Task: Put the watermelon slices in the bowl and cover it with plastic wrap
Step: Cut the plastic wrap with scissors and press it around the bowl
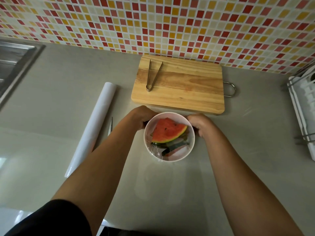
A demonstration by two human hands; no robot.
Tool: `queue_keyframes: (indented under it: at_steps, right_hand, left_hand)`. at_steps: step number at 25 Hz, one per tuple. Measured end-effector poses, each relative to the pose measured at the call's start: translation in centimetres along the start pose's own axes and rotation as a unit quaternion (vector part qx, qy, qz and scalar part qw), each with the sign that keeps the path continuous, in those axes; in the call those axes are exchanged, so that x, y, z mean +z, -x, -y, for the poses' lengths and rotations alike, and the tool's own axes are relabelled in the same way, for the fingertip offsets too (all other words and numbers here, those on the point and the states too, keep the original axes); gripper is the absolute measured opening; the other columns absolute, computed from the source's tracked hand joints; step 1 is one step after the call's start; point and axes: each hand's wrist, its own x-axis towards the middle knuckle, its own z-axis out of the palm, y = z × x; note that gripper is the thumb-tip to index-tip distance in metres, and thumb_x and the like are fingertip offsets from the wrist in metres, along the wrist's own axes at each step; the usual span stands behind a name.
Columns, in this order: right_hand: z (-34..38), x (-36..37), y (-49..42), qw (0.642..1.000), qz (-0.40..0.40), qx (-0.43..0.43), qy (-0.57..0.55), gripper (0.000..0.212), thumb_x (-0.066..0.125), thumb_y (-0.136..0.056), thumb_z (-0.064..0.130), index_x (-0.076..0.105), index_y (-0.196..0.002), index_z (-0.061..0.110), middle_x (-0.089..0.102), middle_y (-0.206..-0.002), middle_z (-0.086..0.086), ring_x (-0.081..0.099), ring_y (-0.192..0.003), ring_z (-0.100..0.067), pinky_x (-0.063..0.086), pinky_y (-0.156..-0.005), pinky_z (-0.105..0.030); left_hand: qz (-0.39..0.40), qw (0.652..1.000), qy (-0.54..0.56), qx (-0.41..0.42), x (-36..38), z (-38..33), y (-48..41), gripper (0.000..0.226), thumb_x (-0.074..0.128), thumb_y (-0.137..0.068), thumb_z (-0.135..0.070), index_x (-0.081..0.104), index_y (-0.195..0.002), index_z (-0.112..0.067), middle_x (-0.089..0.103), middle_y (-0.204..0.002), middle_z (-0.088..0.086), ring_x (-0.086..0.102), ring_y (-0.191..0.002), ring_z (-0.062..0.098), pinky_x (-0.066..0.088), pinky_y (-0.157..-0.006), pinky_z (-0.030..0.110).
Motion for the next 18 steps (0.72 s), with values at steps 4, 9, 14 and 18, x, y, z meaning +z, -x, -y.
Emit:
queue_keyframes:
  at_steps: [4,9,14,18]
  right_hand:
    - [-0.8,0.8,-0.4,0.993,-0.072,-0.008,-0.095,0.016,0.058,-0.074,0.005,0.070,-0.085,0.006,0.067,-0.090,-0.012,0.063,-0.083,-0.025,0.051,-0.072,-0.033]
    - [-1.3,2.0,0.2,0.960,-0.158,-0.094,-0.210,0.043,0.037,-0.074,-0.006,0.066,-0.071,0.026,0.071,-0.092,0.000,0.063,-0.083,-0.009,0.049,-0.078,-0.024]
    - [-1.7,0.0,1.2,0.958,-0.199,-0.162,-0.125,0.040,0.038,-0.078,-0.008,0.066,-0.096,0.015,0.069,-0.097,-0.003,0.063,-0.097,-0.017,0.046,-0.086,-0.023]
    - [-3.0,-0.2,4.1,0.903,-0.130,-0.381,-0.150,0.026,0.040,-0.093,0.044,0.062,-0.107,0.040,0.065,-0.110,0.019,0.057,-0.111,0.001,0.040,-0.088,-0.008]
  left_hand:
    - [-0.072,0.997,-0.006,0.011,0.5,0.8,-0.1,0.024,0.070,-0.079,-0.006,0.065,-0.099,0.006,0.066,-0.103,0.020,0.060,-0.089,0.028,0.051,-0.078,0.038]
    - [-0.129,0.965,0.217,0.074,1.7,1.9,-0.4,0.016,0.064,-0.083,-0.005,0.061,-0.090,-0.019,0.067,-0.102,0.012,0.063,-0.093,0.030,0.057,-0.078,0.038]
    - [-0.224,0.959,0.151,0.082,0.5,2.4,-1.1,0.025,0.047,-0.085,0.007,0.064,-0.082,-0.011,0.068,-0.097,0.013,0.063,-0.079,0.023,0.056,-0.073,0.033]
    - [-0.154,0.918,0.168,0.325,-0.3,4.9,0.9,0.029,0.040,-0.095,-0.024,0.062,-0.114,-0.024,0.062,-0.120,-0.003,0.060,-0.110,0.009,0.046,-0.091,0.020]
